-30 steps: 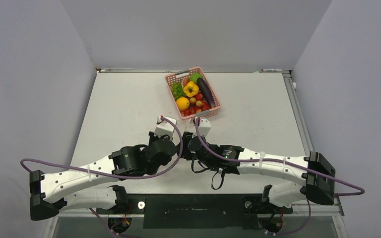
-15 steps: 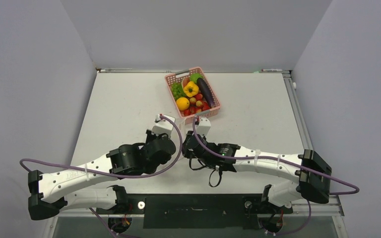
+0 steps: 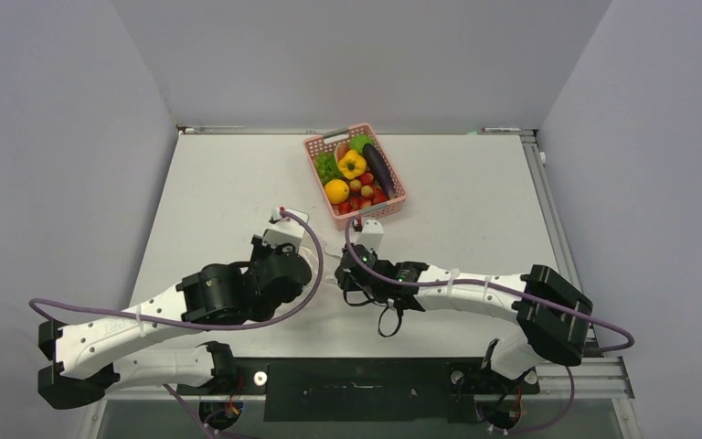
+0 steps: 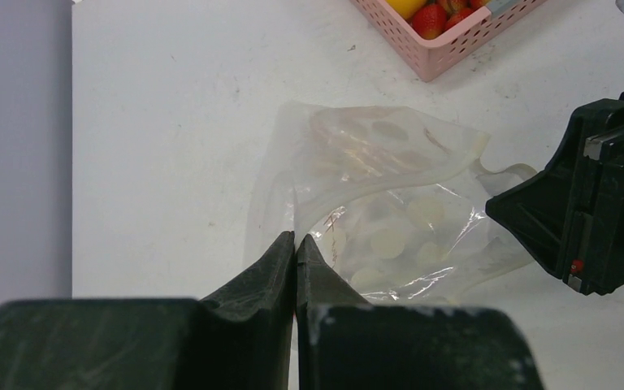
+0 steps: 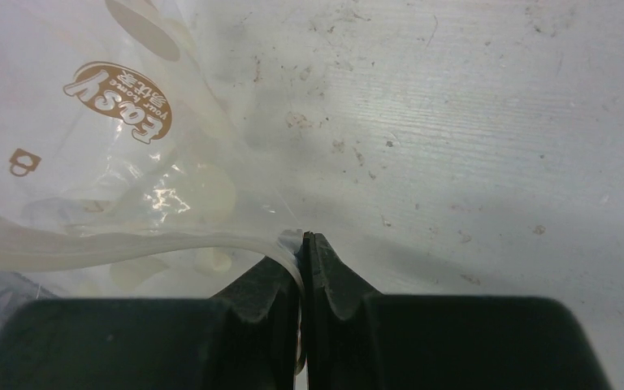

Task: Place the food in the zip-top bag and seal the zipper
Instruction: Open the zipper of the food storage bag at the center of the board.

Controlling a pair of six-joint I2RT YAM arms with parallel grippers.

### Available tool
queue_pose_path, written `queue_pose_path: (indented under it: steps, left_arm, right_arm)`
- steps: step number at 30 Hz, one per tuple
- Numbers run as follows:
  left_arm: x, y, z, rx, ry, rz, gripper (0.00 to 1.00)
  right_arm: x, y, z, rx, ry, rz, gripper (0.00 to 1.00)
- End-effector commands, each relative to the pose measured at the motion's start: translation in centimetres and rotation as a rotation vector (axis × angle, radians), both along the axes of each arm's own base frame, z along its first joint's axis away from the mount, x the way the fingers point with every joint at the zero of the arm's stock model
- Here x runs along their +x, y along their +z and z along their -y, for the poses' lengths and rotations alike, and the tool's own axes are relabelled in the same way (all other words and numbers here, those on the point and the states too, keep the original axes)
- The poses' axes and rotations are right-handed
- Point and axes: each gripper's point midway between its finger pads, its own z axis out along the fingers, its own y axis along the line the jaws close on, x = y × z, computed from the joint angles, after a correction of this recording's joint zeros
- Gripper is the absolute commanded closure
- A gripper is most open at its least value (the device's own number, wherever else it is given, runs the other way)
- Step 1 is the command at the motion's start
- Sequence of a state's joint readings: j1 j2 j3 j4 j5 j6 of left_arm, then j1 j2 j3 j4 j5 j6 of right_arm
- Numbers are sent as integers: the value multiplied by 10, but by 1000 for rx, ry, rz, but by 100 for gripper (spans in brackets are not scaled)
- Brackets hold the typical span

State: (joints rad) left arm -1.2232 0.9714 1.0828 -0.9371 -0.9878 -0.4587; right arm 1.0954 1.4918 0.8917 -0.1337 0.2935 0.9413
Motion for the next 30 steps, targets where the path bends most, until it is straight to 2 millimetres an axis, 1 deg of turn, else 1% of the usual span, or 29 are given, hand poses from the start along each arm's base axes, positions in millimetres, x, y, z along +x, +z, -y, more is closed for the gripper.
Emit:
queue_pose_path:
  steps: [1,3,8,9,15,21,25,30]
  left_arm:
    - [4,22,-22,52,56,54,100]
    - [5,22,-26,68,65,56,100]
    - [7,20,-28,80,73,53,100]
    - [8,18,-29,81,73,50,100]
    - [12,10,-28,90,75,40,100]
    - [20,-7,-33,106,97,11,100]
    - [26,-19,-34,102,107,-17,100]
    - [31,-28,-34,103,111,-40,100]
  right_arm:
    - [7,-7,-9,0,34,13,95]
    - [9,-11,-14,6,43,6,95]
    - [17,-14,-24,23,47,5,95]
    - [21,-10,-29,47,48,17,95]
    - [38,-7,-46,84,59,30,95]
    - [49,1,-67,77,134,79,95]
    - [52,6,-77,74,176,98,90]
    - [50,14,-83,88,226,111,74]
